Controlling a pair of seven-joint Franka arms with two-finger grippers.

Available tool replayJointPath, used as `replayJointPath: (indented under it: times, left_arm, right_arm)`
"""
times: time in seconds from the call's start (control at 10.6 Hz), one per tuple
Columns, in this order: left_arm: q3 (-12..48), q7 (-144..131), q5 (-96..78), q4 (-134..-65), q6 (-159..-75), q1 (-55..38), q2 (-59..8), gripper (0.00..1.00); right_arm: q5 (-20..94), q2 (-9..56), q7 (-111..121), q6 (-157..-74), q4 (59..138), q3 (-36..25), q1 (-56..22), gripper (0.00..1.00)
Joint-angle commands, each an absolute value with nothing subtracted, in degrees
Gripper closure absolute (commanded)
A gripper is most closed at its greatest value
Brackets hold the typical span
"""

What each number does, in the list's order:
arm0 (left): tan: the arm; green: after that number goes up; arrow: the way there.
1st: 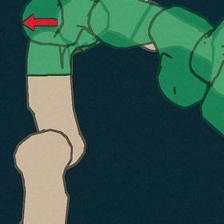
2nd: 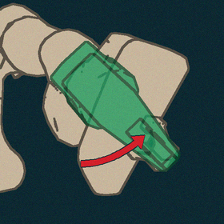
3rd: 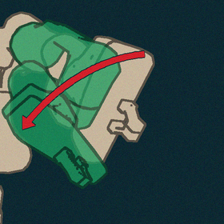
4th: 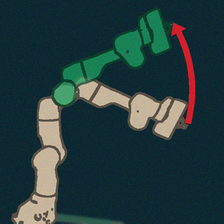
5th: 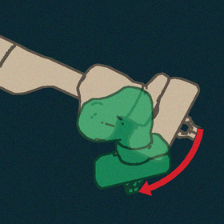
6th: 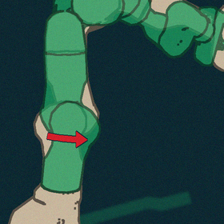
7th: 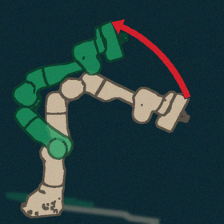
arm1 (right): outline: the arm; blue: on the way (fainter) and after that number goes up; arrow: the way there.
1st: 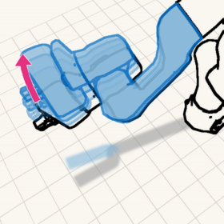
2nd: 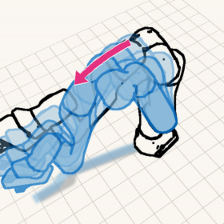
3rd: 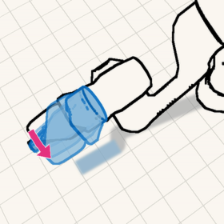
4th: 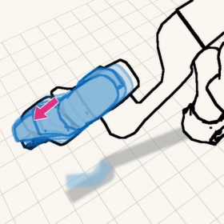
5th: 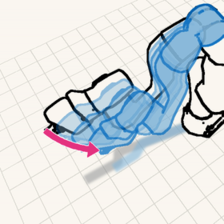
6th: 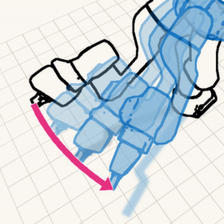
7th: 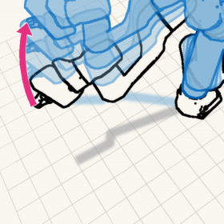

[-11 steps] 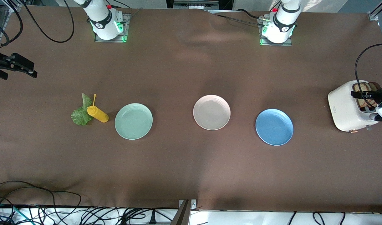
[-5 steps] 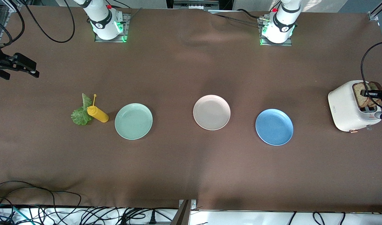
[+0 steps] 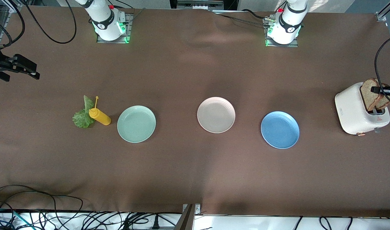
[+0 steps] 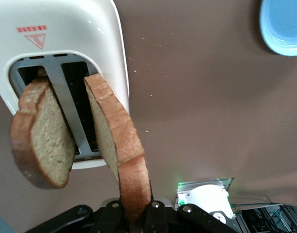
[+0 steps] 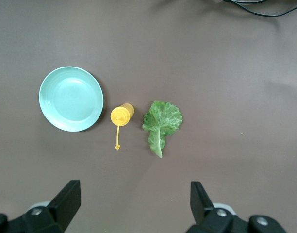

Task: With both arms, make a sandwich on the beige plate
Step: 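Grasp the bread slice with the left gripper and lift it out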

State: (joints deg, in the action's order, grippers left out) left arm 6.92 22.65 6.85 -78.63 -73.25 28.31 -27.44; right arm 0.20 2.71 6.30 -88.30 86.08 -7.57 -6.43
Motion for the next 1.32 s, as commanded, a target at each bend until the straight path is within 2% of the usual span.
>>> replayJointPath:
  times: [0.0,0.75,1.22]
  left_arm:
    - [7.0,22.0,1.6,-74.4,-67.2,27.1,-26.7,1.0]
    - [6.8,3.9,-24.4,-75.6,-68.3,20.0,-30.4,1.0]
    - [6.8,-4.2,-32.8,-78.3,-78.6,10.2,-32.4,1.0]
  right_arm:
    - [0.4,2.4,6.9,-87.5,85.5,-7.5,-6.4,0.0]
    - [0.5,2.5,6.9,-88.1,85.5,-7.7,-6.3,0.0]
    - [0.2,3.0,6.8,-88.3,85.6,-7.8,-6.3,0.0]
